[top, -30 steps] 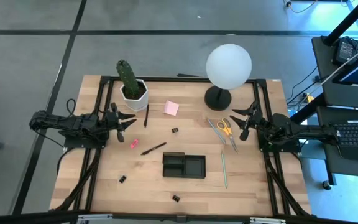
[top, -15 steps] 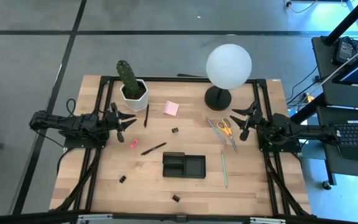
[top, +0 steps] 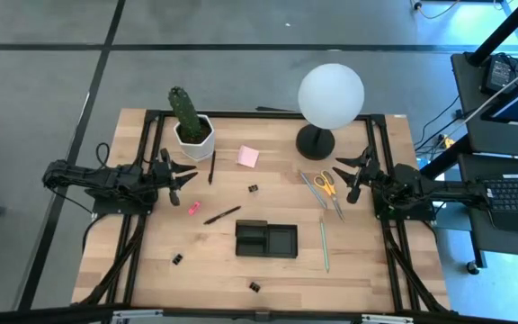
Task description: Pick and place office supplies into organizer
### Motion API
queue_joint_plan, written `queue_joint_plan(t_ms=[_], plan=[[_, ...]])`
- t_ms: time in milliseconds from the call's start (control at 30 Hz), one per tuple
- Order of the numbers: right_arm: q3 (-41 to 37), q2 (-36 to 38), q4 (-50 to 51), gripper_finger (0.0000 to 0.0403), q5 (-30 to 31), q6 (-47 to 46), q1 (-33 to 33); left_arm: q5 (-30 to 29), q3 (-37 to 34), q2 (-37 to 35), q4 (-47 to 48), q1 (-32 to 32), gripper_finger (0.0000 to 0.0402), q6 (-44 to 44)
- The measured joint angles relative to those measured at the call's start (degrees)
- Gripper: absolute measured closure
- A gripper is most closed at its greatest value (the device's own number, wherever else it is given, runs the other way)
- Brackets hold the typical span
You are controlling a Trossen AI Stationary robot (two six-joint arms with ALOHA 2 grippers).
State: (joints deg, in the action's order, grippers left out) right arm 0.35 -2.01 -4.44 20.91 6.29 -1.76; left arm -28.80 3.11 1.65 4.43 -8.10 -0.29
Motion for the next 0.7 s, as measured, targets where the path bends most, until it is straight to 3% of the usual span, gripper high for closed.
queue_joint_plan(t_ms=[267,500,700], plan=[[0.01,0.0,0.01,0.0249,0.0,-0.49,0.02,0.0,0.0,0.02,0.0,0.0,0.0316,0.0],[-0.01,-0.01,0.0,0.0249,-0.02,-15.61,0.01,0.0,0.0,0.0,0.02,0.0,0.0315,0.02],[0.0,0.0,0.01,0.0249,-0.02,-18.24,0.0,0.0,0.0,0.01,0.0,0.0,0.0316,0.01]])
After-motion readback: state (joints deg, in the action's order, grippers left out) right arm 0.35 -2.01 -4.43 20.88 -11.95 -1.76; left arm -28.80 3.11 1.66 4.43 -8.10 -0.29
